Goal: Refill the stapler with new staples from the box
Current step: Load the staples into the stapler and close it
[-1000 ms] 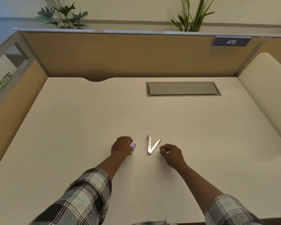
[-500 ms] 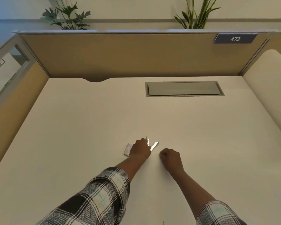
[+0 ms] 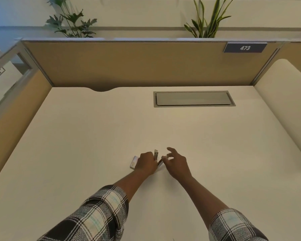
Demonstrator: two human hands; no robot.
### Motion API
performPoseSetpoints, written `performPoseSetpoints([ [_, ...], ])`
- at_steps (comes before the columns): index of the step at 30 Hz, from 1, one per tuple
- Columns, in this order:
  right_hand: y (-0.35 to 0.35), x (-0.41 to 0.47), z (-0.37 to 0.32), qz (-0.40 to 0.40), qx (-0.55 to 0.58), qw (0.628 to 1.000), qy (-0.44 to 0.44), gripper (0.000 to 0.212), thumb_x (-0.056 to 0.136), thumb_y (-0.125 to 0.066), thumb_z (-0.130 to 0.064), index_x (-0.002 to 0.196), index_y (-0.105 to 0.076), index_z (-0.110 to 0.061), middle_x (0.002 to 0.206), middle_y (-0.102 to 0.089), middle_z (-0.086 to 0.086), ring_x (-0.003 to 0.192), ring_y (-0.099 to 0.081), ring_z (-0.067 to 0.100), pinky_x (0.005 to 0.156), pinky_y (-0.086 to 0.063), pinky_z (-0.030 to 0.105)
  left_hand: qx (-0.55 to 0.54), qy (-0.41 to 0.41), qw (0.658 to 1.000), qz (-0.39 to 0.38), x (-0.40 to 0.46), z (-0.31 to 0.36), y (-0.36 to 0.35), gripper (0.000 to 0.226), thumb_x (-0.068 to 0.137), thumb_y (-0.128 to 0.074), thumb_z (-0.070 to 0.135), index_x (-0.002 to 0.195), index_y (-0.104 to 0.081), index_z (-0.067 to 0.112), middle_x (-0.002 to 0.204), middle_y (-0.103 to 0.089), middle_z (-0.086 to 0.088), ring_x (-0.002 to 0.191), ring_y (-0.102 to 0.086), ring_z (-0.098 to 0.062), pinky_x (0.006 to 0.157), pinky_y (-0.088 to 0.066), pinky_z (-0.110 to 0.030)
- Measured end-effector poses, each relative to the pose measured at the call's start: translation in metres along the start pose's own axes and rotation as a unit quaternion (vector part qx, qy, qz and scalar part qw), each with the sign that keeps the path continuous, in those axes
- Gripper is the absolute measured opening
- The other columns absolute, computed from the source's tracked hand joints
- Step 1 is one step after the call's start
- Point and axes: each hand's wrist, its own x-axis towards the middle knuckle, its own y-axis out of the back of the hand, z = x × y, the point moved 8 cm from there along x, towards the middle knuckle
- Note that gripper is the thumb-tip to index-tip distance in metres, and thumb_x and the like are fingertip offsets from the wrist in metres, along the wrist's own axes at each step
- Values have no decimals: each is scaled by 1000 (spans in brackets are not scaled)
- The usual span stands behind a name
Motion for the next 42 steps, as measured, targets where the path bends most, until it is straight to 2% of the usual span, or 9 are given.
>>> performPoseSetpoints([
  [2, 0, 0, -11, 0, -6, 1000, 27, 27, 88, -63, -30, 113, -65, -21, 102, -71, -2, 82, -66, 10, 71, -42, 12, -21, -9, 1000, 9, -4, -2, 4, 26, 90, -51, 35, 93, -66, 14, 98, -70, -3, 93, -64, -22, 80, -42, -27],
  [4, 2, -3, -22, 9, -11, 999, 50, 14, 87, -65, -26, 97, -71, -18, 94, -74, -2, 74, -64, 5, 64, -38, 4, -68, -13, 998, 8, -7, -7, 9, 18, 88, -54, 29, 88, -63, 14, 90, -68, -1, 82, -59, -20, 62, -38, -22],
  [9, 7, -17, -36, 25, 5, 996, 88, 3, 80, -69, -22, 82, -69, -23, 81, -70, -12, 71, -62, -4, 65, -42, 4, -198, 5, 980, 19, -7, -19, 29, 19, 87, -55, 19, 69, -52, 20, 74, -61, 3, 77, -59, -24, 59, -43, -28],
  [13, 5, -29, -34, 10, -14, 996, 92, 11, 74, -68, -20, 74, -63, -30, 80, -67, -12, 73, -63, -1, 61, -41, 6, -376, 50, 925, 14, -4, -27, 38, 7, 91, -57, 16, 86, -60, 14, 90, -71, -7, 84, -70, -24, 54, -60, -35],
  [17, -2, -39, -31, -12, -28, 996, 88, 17, 69, -71, -21, 68, -59, -33, 79, -65, -10, 69, -61, 2, 59, -40, 8, -498, 72, 864, -13, -3, -23, 36, 11, 93, -58, 14, 93, -64, 6, 97, -72, -15, 82, -73, -29, 60, -62, -46],
  [24, -6, -49, -33, -44, 31, 997, 61, 15, 74, -78, -27, 73, -64, -21, 74, -72, -3, 63, -70, 8, 61, -49, 19, -603, 53, 793, -67, -13, -5, 27, 11, 97, -57, 17, 101, -65, 10, 96, -72, -10, 76, -74, -24, 57, -60, -38],
  [30, 22, -38, -59, 45, -15, 993, 105, 9, 88, -62, -29, 79, -64, -30, 81, -71, -10, 72, -64, 4, 68, -48, 22, -650, 72, 747, -120, -26, 2, 17, 11, 96, -57, 8, 101, -67, 5, 96, -66, -16, 80, -71, -31, 63, -60, -41],
  [34, 30, -26, -73, 68, -52, 989, 121, 15, 88, -60, -22, 101, -68, -23, 90, -69, -5, 77, -63, 11, 76, -50, 27, -651, 65, 743, -143, -32, 7, 17, 14, 97, -55, 7, 101, -68, 6, 94, -68, -17, 75, -70, -29, 60, -60, -38],
  [42, 18, -20, -87, 48, -91, 985, 137, 17, 86, -62, -27, 99, -73, -23, 91, -68, -2, 79, -65, 13, 75, -50, 29, -629, 50, 758, -164, -38, 8, 19, 17, 96, -55, 10, 93, -71, 10, 80, -77, -7, 73, -75, -25, 61, -59, -34],
])
